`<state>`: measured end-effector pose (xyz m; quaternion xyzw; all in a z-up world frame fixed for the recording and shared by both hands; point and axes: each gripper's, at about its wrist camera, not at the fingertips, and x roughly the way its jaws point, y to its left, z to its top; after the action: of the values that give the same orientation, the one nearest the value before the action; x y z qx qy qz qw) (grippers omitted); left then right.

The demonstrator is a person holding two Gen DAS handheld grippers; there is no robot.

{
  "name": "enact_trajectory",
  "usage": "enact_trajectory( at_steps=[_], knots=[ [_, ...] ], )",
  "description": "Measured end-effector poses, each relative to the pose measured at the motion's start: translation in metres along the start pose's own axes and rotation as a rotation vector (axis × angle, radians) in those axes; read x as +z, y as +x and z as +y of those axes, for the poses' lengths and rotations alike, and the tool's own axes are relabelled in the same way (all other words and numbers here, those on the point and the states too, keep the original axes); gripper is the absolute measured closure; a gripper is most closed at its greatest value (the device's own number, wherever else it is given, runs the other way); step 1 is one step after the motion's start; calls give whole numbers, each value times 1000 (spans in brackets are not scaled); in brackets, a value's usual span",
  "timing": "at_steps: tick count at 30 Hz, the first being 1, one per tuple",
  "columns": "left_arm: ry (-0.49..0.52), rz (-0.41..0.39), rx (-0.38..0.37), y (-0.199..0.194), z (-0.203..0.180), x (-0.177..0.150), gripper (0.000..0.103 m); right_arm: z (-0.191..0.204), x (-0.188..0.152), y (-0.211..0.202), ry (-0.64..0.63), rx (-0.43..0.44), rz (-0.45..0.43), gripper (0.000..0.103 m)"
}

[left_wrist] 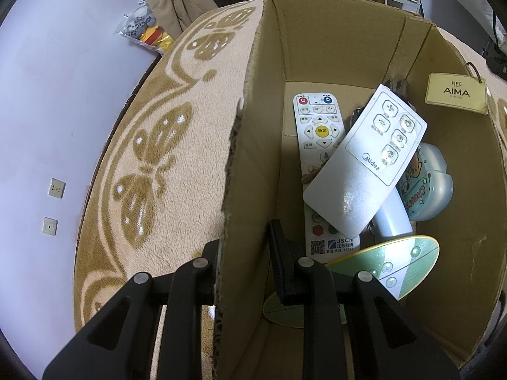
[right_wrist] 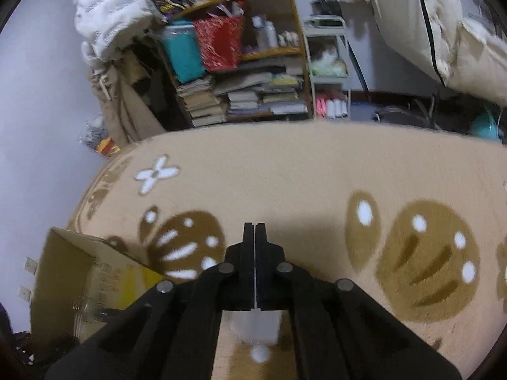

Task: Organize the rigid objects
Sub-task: 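Grasp the white charger with the right tool and lift it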

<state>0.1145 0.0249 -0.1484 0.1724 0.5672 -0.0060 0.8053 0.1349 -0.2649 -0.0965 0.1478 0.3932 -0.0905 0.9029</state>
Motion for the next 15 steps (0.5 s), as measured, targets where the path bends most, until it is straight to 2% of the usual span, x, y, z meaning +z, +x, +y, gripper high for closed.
enact_trajectory(
  at_steps=[2,6,8,10,12,15],
  knots=[
    [1,-1,0,0,0,0,82,6,-1,0,-13,2,-3,102],
    [1,-1,2,0,0,1,82,0,-5,9,6,-21,52,99],
    [1,-1,2,0,0,0,82,-8,-8,14,23,-45,86,93],
    [1,-1,3,0,0,0,82,-17,-12,20,51,-55,113,71],
    [2,-1,3,0,0,0,82,-24,-17,28,83,-74,140,56],
    [1,-1,2,0,0,0,82,-31,-24,39,91,-97,186,54]
  ],
)
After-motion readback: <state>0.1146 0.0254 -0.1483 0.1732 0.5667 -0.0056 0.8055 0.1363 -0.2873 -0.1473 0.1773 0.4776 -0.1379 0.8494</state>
